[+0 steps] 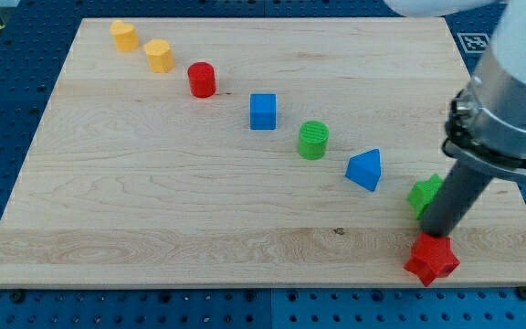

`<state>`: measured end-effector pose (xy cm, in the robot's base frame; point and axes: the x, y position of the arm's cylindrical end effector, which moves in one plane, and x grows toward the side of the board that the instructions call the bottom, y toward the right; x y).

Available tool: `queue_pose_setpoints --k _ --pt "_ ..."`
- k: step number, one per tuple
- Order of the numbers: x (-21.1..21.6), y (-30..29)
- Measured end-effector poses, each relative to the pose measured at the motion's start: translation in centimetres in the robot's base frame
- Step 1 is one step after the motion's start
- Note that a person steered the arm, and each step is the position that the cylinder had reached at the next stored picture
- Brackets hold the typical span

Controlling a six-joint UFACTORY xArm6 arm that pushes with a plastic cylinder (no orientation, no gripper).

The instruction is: Push the red star towards the bottom center

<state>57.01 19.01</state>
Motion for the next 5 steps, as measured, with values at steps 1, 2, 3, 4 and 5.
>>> queue_pose_setpoints --k 1,2,3,4,5 --pt "1.1 4.1" --pt "4.2 4.4" --pt "4.8 4.3" --pt "4.9 3.5" --pt "4.8 1.8"
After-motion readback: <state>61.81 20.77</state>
